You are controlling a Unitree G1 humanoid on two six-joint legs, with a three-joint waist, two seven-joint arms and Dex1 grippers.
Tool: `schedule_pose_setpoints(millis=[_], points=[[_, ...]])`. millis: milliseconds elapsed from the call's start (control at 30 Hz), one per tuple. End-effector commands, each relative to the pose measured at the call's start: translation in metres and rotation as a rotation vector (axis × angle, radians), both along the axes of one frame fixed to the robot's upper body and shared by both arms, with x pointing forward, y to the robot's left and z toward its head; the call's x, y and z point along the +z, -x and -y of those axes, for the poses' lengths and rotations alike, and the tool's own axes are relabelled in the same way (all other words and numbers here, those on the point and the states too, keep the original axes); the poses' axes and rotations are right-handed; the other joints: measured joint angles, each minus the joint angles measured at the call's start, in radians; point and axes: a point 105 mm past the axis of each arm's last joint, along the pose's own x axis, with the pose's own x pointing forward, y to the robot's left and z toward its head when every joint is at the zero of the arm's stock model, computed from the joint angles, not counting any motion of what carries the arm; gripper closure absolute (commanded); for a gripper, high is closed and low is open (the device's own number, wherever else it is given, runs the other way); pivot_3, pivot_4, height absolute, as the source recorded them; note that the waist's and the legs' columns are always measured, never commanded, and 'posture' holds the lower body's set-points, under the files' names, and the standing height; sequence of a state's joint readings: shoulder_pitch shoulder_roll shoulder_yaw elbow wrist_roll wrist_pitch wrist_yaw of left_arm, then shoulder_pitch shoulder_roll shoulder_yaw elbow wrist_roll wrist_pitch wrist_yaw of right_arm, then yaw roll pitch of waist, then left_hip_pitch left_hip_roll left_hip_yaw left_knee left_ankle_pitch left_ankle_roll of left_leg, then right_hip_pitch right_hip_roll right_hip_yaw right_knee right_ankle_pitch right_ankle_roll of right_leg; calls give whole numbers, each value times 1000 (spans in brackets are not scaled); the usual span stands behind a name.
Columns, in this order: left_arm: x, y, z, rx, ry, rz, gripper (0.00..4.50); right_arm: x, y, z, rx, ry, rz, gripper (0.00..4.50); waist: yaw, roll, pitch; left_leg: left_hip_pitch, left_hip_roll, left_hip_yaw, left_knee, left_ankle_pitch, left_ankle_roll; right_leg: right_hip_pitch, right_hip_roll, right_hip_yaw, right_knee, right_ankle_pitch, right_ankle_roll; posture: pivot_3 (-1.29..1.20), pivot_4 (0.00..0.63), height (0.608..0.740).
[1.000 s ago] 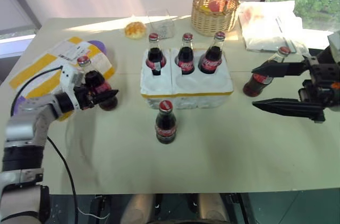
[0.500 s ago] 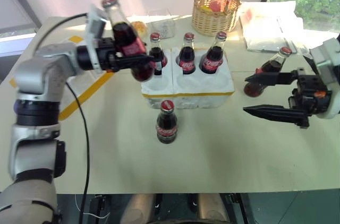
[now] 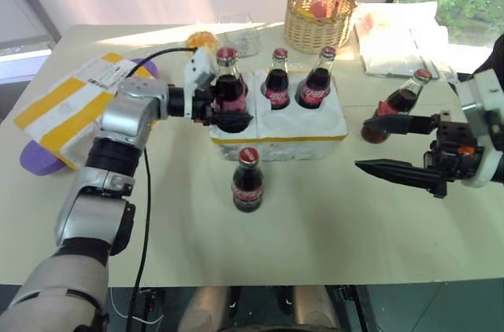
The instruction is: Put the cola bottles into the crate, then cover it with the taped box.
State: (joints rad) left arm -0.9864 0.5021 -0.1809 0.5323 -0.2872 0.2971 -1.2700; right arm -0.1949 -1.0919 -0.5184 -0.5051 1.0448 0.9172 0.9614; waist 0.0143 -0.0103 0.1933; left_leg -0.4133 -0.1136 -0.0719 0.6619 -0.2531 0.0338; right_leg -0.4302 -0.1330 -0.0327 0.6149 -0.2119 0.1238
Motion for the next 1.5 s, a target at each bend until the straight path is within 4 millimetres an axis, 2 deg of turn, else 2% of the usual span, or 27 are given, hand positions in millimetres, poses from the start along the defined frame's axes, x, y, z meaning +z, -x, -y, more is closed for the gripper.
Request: schedule_pose_setpoints(millis=[33, 100, 133, 267, 367, 567, 633, 733, 867, 1033, 1167, 1300, 1500], points=[[9, -1, 1, -8, -11, 87, 1145, 7, 1, -1, -3, -7, 49, 0, 0, 0, 0, 0, 0, 0, 1, 0, 0, 0, 0, 0, 0, 0, 0, 0, 150, 740], [5, -3, 3, 5, -1, 80, 216, 6, -2, -2, -7, -7, 50, 0, 0, 0, 0, 0, 0, 0, 2, 0, 0, 0, 0, 0, 0, 1, 0, 0, 150, 740], [3, -3, 3, 8, 4, 75, 48, 5, -4, -3, -9, -1, 53, 0, 0, 0, 0, 0, 0, 0, 2, 0, 0, 1, 0, 0, 0, 1, 1, 0, 150, 740], [1, -4, -6, 44, 17, 81, 48, 4, -11, -5, -11, 16, 62, 0, -3, 0, 0, 0, 0, 0, 2, 0, 1, 1, 0, 0, 0, 1, 1, 0, 150, 740], [13, 4, -31, 84, 40, 95, 48, 5, -12, -12, 28, 25, 82, 0, -5, 0, 0, 0, 0, 0, 2, 0, 1, 0, 1, 0, 0, 1, 1, 0, 150, 740], [60, 53, -70, 54, 112, 69, 48, 6, -15, -25, 119, 19, 108, 0, -7, 0, 0, -1, 1, 0, 2, 0, 1, -1, 1, 0, 2, 1, 1, 0, 150, 740], [73, 82, -86, 28, 111, 27, 48, -6, -17, -33, 156, 22, 72, 0, -5, 0, 0, -1, 0, 0, 2, -1, 1, 0, 1, 0, 1, 1, 1, 0, 150, 740], [69, 121, -94, -23, 32, -51, 48, -26, -16, -46, 231, 23, 23, 0, -7, 1, 0, 0, 0, 0, 2, -1, 2, 0, 2, 0, 0, 1, 1, 0, 150, 740], [40, 147, -97, -29, -115, -110, 48, -51, -14, -64, 331, 32, 5, 0, 1, 1, 0, 1, 0, 0, 2, -1, 1, 1, 1, 0, 1, 1, 0, 0, 150, 740], [22, 150, -97, 1, -173, -105, 48, -72, -26, -88, 405, 10, -21, 0, -3, 1, 0, 4, 1, -1, 2, -1, -2, 4, 2, 1, -1, -1, -3, 0, 150, 740], [21, 151, -92, 0, -175, -94, 48, -81, -27, -104, 481, 6, -31, 0, -1, 1, 0, 4, 1, -1, 1, 0, -1, 1, 4, 1, 0, 1, -1, 0, 150, 740], [23, 149, -90, 14, -166, -82, 48, -89, -36, -118, 479, 5, -19, 0, -3, 1, 0, 4, 1, -2, 0, 0, -1, 2, 5, 1, 0, 1, -1, 0, 150, 740], [24, 149, -92, 25, -161, -82, 48, -94, -38, -131, 497, -14, -23, 0, -3, 1, 0, 4, 2, -2, 0, 0, -2, 1, 6, 1, 0, 1, -1, 0, 150, 740]])
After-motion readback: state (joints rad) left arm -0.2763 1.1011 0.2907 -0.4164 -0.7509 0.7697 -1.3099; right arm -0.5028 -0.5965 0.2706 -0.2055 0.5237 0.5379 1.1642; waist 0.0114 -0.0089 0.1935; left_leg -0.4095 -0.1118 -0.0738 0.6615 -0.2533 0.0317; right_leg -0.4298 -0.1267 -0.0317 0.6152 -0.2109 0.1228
